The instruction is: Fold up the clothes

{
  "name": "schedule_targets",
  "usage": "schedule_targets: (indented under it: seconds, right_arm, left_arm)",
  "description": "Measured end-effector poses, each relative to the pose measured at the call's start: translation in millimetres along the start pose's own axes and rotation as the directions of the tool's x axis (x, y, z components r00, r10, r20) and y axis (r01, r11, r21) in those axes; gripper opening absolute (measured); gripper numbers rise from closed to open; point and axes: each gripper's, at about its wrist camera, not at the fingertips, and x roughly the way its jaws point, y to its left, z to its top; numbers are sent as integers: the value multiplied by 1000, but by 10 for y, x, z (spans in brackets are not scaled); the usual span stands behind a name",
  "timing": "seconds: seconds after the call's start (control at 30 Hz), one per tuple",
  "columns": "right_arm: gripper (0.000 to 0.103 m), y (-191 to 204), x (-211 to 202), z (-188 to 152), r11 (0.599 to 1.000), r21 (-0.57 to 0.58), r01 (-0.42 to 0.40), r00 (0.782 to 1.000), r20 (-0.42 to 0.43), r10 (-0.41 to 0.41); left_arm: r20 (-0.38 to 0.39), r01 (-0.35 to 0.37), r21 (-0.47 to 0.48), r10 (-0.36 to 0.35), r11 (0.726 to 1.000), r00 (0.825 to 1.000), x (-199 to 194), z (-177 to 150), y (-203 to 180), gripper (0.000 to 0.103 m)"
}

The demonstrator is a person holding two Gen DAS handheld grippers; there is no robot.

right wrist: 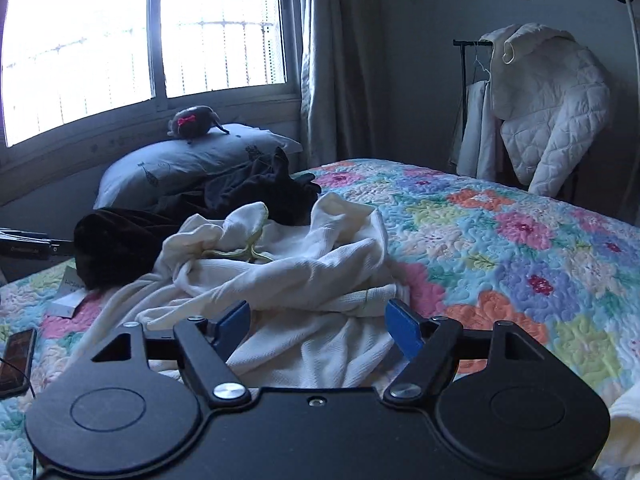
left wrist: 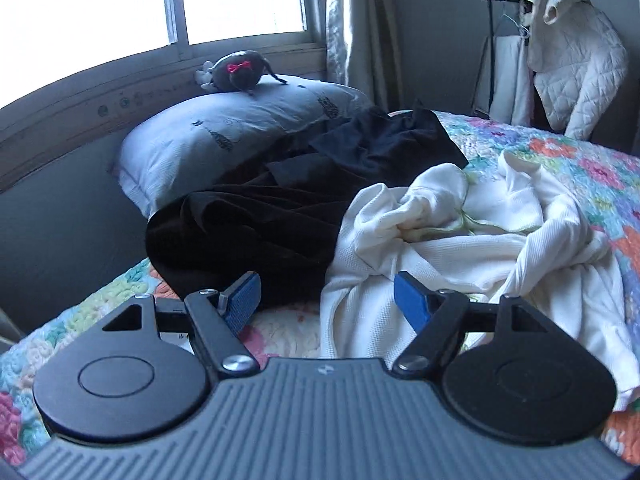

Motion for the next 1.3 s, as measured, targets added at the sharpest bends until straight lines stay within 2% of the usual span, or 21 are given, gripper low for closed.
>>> schedule_targets:
  seconds: [0.1,0.2,0.33,0.43,0.47,0.6,0.83,0.9,1.0,1.03,1.07,1.17,1.2,1.3]
  right_arm:
    - [79,-19,97,-93,1000,-7,-13,1000,-12,13]
    - [79,-98,155,-125,998,38,-42,998,-42,43]
    - [79,-169,174,-141,995,75,-63,996,-58,67]
    - [79,-164,41,-115,996,58,-73,997,-26,74]
    - [79,-173,-26,-102,994,63,-85,996,-17,86]
    - [79,-254,-324,-14,993,43,-109,994,-6,109]
    - [79,-480,-1182,306,980,38,-193,980,46,191]
    - [81,-493,-1402,439,969,41,-244,969,44,243]
    - [82,-443,-1468,715,947,79,-311,949,-18,314]
    - [82,-422,-1448,818,933,102,-346,937,-17,349]
    - [82,-383,-1398,944,908,136,-395,917,-6,400]
    - [82,-216,-1230,1319,817,215,-535,842,62,536]
    - [82,-135,-1136,1396,805,218,-551,832,65,551]
    - [82,103,-827,1569,788,226,-573,815,50,578]
  left_arm:
    - [44,18,-118,-13,993,999,-206,-90,122,73]
    - [35,-17,-160,22,987,999,-258,-252,235,73]
    - [-24,-143,-137,141,980,990,-304,-504,346,73]
    - [-68,-196,-116,189,974,980,-438,-539,397,73]
    - [-62,-213,-107,207,971,976,-507,-527,411,73]
    - [23,-265,-98,269,959,963,-924,-302,638,73]
    - [80,-288,97,281,953,956,-1590,369,810,73]
    - [84,-281,132,272,950,959,-1687,546,790,75]
    - [45,-216,123,212,969,976,-1641,966,750,88]
    - [29,-193,118,191,974,981,-1602,1115,733,88]
    - [35,-205,146,202,968,979,-1558,1246,671,88]
    - [88,-259,258,244,931,966,-1408,1574,394,88]
    - [99,-253,277,235,927,967,-1343,1638,299,89]
    - [62,-163,269,152,949,986,-1095,1632,30,91]
